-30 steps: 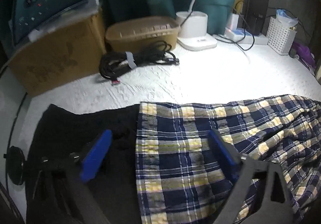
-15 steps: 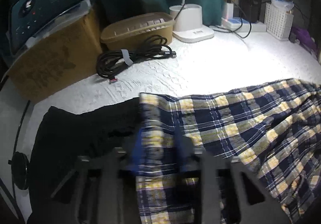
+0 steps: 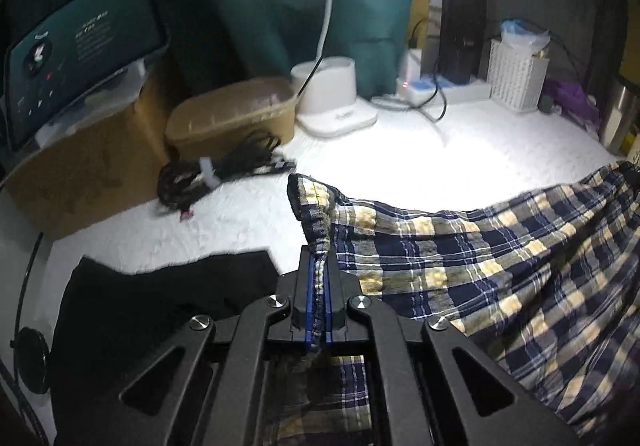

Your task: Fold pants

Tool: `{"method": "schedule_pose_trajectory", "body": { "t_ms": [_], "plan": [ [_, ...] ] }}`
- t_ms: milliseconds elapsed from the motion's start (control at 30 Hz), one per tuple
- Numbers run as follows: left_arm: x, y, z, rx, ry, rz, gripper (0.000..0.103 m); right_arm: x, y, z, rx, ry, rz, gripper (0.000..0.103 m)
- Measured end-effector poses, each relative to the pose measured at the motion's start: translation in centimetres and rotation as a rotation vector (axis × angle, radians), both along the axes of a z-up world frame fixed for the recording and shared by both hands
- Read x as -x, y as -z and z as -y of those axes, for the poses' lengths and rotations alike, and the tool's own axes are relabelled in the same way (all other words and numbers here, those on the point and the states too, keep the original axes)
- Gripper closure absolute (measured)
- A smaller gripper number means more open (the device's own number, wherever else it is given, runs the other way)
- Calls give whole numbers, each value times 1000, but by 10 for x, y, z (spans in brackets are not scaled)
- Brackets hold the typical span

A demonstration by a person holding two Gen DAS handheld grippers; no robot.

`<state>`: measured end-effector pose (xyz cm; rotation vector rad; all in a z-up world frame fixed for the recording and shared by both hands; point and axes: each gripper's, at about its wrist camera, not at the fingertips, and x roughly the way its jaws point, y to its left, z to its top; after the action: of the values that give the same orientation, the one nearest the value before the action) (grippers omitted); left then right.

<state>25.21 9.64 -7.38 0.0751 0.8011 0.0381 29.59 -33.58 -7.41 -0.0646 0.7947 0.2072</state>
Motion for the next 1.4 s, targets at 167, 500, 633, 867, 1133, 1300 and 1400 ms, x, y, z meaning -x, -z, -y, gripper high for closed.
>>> {"method": "schedule_pose_trajectory", "body": {
  "t_ms": [167,500,633,867,1133,1300,1400],
  "plan": [
    [-12,-8,15,48,20,32,101,-15,-9,14,13,28,50,78],
    [-42,-1,31,73,-12,29,101,-73,-5,34,21,55,54,78],
    [-51,19,30,69,-38,-22,101,-91,17,30,28,43,-1,78],
    [-60,41,17,139,-82,-103,96,-104,38,27,32,39,-82,74],
    [-40,15,5,86,-116,-39,57,-93,22,32,39,62,-63,29],
    [-15,-6,15,82,-57,4,57,-68,5,34,32,68,-29,29],
    [0,-16,28,94,-21,34,56,-52,-4,33,33,60,-11,29]
  ]
}}
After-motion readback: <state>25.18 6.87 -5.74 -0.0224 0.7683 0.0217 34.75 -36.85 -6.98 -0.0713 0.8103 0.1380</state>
